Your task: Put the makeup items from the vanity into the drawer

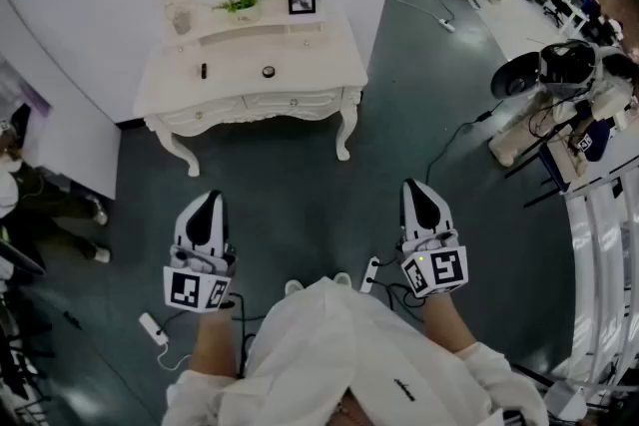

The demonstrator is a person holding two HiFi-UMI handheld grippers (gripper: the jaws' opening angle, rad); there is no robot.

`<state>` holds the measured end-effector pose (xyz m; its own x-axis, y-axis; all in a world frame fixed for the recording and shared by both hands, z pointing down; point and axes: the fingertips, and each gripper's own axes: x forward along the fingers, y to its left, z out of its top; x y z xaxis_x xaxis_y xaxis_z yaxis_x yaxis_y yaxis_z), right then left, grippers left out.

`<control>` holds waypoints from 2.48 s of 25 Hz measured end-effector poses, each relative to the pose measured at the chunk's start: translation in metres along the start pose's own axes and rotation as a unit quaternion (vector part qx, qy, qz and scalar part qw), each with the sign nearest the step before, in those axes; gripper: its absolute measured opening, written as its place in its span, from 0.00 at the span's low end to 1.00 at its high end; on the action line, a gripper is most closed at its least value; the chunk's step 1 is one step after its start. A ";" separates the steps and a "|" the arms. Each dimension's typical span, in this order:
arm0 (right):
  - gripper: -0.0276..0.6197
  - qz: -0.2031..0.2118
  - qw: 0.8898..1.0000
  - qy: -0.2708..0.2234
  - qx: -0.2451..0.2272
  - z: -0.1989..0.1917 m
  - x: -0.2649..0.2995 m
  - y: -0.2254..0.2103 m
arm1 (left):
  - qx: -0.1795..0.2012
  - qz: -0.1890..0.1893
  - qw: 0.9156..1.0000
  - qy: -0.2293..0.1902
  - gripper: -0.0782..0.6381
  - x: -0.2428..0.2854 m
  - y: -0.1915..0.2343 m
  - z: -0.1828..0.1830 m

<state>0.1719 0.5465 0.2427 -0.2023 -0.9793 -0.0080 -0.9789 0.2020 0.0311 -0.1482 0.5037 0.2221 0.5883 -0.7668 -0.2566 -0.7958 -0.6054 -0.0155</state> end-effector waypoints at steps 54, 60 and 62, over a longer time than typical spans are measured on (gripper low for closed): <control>0.76 0.144 0.986 0.078 0.014 -0.062 0.214 0.078 | -0.044 -0.025 0.998 0.048 0.15 0.091 0.115 -0.075; 0.76 0.180 0.980 0.080 0.022 -0.064 0.267 0.043 | -0.052 -0.002 0.997 0.055 0.15 0.154 0.125 -0.093; 0.76 0.197 0.977 0.080 0.023 -0.066 0.282 0.035 | -0.046 0.008 0.997 0.059 0.15 0.170 0.127 -0.096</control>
<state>0.0819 0.2762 0.3074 -0.5594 -0.8150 0.1513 -0.8275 0.5596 -0.0452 -0.1355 0.2764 0.2696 0.5935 -0.7924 -0.1409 -0.7912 -0.6066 0.0785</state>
